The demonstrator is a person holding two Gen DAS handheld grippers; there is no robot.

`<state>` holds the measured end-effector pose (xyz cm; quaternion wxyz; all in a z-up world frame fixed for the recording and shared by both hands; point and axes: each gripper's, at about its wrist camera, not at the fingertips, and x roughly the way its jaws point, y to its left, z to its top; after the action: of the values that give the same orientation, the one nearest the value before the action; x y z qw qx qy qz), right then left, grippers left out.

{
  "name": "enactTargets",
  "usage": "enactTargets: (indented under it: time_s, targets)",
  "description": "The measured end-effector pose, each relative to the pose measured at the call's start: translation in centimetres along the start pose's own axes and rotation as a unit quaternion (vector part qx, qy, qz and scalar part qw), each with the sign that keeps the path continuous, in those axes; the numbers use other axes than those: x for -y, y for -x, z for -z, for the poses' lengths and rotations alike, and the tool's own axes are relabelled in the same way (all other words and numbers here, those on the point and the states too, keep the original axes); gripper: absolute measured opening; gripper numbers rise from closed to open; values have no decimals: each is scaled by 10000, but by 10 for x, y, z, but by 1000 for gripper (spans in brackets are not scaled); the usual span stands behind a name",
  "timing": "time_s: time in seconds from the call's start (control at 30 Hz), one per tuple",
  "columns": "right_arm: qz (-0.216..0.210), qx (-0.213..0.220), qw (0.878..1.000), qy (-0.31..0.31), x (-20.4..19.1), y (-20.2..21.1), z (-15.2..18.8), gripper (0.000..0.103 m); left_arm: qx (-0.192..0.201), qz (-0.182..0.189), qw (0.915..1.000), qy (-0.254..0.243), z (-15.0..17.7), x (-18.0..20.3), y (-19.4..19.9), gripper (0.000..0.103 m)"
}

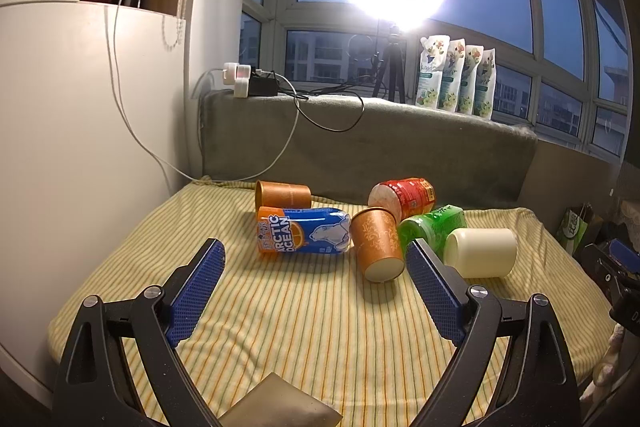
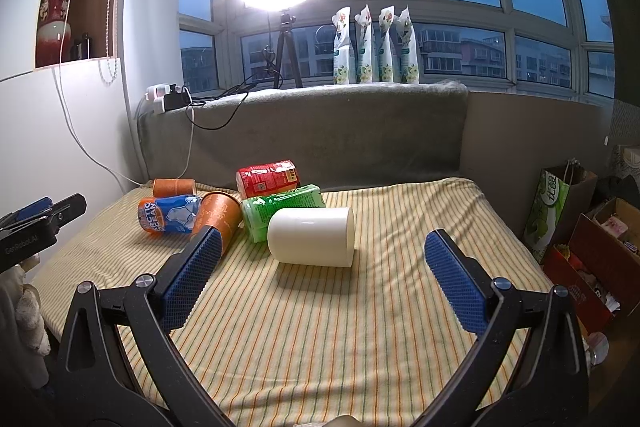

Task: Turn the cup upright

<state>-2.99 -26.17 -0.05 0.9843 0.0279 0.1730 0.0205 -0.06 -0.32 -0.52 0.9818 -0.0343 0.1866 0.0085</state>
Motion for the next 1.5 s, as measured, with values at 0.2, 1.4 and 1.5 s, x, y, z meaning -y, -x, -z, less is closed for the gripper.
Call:
enactTargets:
  time_s: [0.2,1.4,1.5]
  targets:
    - [-3,-3,10000,2,0,0,1,103,-6,-8,10000,-5,1,1,0,92]
    - [-24,-31,10000,6,-2,-1,3,103,-17,-34,10000,27,0,1,-1,92]
    - [-36,-45,10000,32,-5,-2,5,103,-17,-32,10000,24,0,1,-1,92]
